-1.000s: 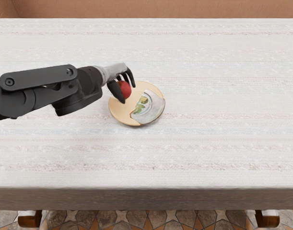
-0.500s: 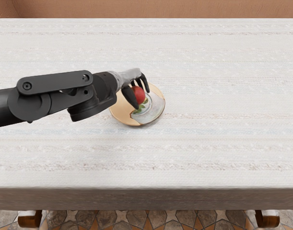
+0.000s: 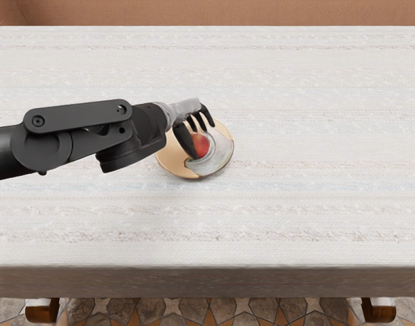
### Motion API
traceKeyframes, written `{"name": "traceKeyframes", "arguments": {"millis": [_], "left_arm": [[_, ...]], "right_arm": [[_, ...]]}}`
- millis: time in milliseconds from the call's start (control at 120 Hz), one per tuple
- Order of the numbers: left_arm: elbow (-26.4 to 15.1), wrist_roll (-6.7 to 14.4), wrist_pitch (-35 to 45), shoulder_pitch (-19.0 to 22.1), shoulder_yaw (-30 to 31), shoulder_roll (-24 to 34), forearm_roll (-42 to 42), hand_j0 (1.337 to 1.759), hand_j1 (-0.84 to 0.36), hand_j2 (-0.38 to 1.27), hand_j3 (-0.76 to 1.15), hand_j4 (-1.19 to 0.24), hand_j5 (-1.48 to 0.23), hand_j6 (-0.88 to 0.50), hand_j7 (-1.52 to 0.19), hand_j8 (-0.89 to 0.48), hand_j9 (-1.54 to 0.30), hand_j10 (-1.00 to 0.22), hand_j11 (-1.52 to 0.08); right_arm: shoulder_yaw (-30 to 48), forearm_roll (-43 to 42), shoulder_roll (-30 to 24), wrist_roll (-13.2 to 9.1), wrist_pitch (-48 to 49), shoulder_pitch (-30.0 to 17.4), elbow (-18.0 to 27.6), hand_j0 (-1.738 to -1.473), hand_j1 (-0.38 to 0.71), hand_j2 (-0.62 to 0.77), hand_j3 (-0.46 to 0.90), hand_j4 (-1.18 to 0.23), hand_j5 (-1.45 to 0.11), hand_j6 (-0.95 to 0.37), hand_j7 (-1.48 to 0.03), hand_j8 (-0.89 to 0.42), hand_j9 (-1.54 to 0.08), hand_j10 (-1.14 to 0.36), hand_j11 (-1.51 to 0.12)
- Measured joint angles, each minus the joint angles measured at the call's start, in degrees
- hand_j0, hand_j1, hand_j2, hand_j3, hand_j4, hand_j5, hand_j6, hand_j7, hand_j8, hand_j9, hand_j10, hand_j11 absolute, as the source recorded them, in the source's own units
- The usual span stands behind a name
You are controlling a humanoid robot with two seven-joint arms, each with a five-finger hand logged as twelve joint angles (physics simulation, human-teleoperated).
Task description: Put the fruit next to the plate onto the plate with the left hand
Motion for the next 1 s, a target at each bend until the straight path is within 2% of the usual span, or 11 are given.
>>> {"name": "traceKeyframes", "arguments": {"millis": [308, 575, 675, 750, 783, 925, 1000], "left_arm": [[-0.2, 0.0, 0.1, 0.0, -1.1, 0.7, -0.1, 1.658, -0.06, 0.07, 0.00, -0.34, -0.45, -0.35, -0.45, -0.34, -0.45, -0.36, -0.45], [-0.3, 0.0, -1.1, 1.0, -7.6, 6.1, -3.1, 1.658, 0.02, 0.06, 0.00, -0.28, -0.36, -0.28, -0.36, -0.28, -0.36, -0.28, -0.36], [-0.3, 0.0, -4.9, 6.5, -13.6, 8.0, -3.9, 1.658, 0.03, 0.06, 0.00, -0.27, -0.35, -0.27, -0.35, -0.27, -0.35, -0.27, -0.35], [-0.1, 0.0, -10.0, 7.5, -18.6, 11.5, -7.7, 1.658, 0.03, 0.05, 0.00, -0.26, -0.34, -0.27, -0.34, -0.26, -0.34, -0.27, -0.34], [-0.1, 0.0, -12.8, 9.3, -21.2, 12.4, -9.6, 1.658, 0.04, 0.05, 0.00, -0.26, -0.34, -0.26, -0.34, -0.26, -0.34, -0.26, -0.34], [0.5, 0.0, -24.7, 17.5, -33.6, 12.8, -13.9, 1.658, 0.04, 0.05, 0.00, -0.26, -0.34, -0.26, -0.34, -0.26, -0.34, -0.26, -0.34], [2.5, 0.0, -32.0, 21.3, -40.4, 12.8, -15.6, 1.658, 0.04, 0.05, 0.00, -0.26, -0.33, -0.26, -0.33, -0.26, -0.33, -0.26, -0.33]], "right_arm": [[0.0, 0.0, 0.0, 0.0, 0.0, 0.0, 0.0, -1.658, -0.30, -0.01, 0.00, -0.04, -0.05, -0.04, -0.05, -0.04, -0.05, -0.04, -0.05], [0.0, 0.0, 0.0, 0.0, 0.0, 0.0, 0.0, -1.658, -0.30, -0.01, 0.00, -0.04, -0.05, -0.04, -0.05, -0.04, -0.05, -0.04, -0.05], [0.0, 0.0, 0.0, 0.0, 0.0, 0.0, 0.0, -1.658, -0.30, -0.01, 0.00, -0.04, -0.05, -0.04, -0.05, -0.04, -0.05, -0.04, -0.05], [0.0, 0.0, 0.0, 0.0, 0.0, 0.0, 0.0, -1.658, -0.30, -0.01, 0.00, -0.04, -0.05, -0.04, -0.05, -0.04, -0.05, -0.04, -0.05], [0.0, 0.0, 0.0, 0.0, 0.0, 0.0, 0.0, -1.658, -0.30, -0.01, 0.00, -0.04, -0.05, -0.04, -0.05, -0.04, -0.05, -0.04, -0.05], [0.0, 0.0, 0.0, 0.0, 0.0, 0.0, 0.0, -1.658, -0.30, -0.01, 0.00, -0.04, -0.05, -0.04, -0.05, -0.04, -0.05, -0.04, -0.05], [0.0, 0.0, 0.0, 0.0, 0.0, 0.0, 0.0, -1.658, -0.30, -0.01, 0.00, -0.04, -0.05, -0.04, -0.05, -0.04, -0.05, -0.04, -0.05]]}}
